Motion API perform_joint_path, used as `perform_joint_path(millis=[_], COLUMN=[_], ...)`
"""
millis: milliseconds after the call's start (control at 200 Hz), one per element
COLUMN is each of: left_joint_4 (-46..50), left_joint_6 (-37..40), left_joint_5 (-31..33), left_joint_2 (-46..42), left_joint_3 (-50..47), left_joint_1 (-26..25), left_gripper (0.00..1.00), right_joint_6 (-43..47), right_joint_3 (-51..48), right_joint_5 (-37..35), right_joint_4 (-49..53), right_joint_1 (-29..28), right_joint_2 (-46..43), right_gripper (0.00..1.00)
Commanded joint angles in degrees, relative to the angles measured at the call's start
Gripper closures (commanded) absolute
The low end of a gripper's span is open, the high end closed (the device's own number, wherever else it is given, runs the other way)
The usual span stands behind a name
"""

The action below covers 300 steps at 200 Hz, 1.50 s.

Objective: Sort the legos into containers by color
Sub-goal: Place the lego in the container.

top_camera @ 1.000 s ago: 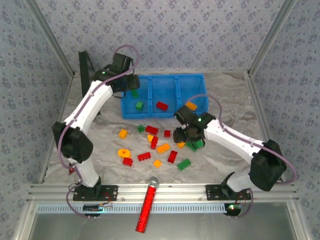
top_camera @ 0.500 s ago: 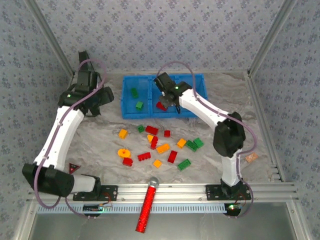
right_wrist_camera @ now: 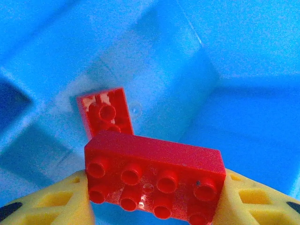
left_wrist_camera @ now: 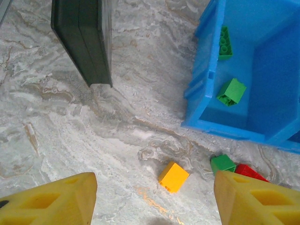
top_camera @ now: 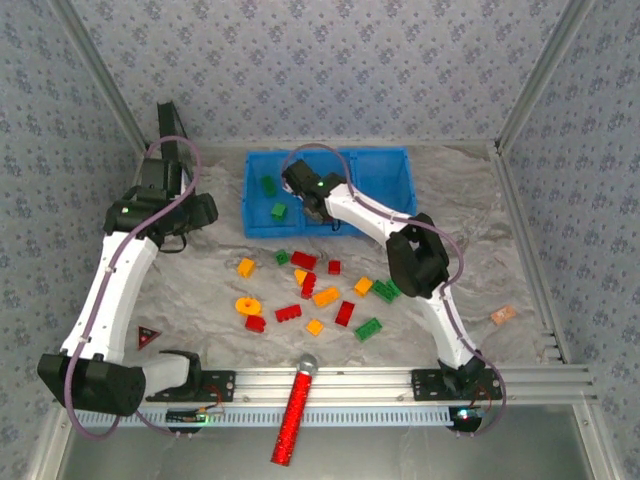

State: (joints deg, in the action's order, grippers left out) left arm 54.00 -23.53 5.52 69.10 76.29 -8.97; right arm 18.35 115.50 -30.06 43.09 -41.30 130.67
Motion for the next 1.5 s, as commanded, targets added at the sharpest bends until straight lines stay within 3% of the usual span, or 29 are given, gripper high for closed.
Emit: perform_joint_path(millis=[0,275,770,1119,1319,1494], left_joint_4=[0.8,2.1,4.0,4.1,3.8,4.0], left_joint_6=[1.6,2.1,2.4,2.5,2.8,4.0], left_joint_5=[-0.5,0.0,-0.6,-0.9,-1.9,-2.7], left_joint_2=[0.5,0.3,0.2,-3.5,-6.5,-7.0], left_joint_3=[0.0,0.8,3.1,-1.4,-5.2,-6.7], left_joint_1=[0.7,1.1,1.6,1.5,1.5,1.5], left_gripper=[0.33,0.32,0.31,0.31,0.31,0.31], right_joint_6=[4.2,4.3,5.7,-1.0,-16.4,-27.7], right_joint_3=[4.1,6.4,7.1,5.3,-5.0,-24.2], right_joint_5=[-0.3,6.7,9.6,13.5,21.7,27.9], right_joint_4=[1.3,5.3,6.7,9.6,11.7,6.1], right_joint_1=[0.2,1.4,2.4,3.2,4.6,5.9], right_joint_2=[2.3,4.5,1.8,-5.6,-15.5,-26.8], right_gripper=[0.5,0.4,0.22,0.23,0.25,0.26])
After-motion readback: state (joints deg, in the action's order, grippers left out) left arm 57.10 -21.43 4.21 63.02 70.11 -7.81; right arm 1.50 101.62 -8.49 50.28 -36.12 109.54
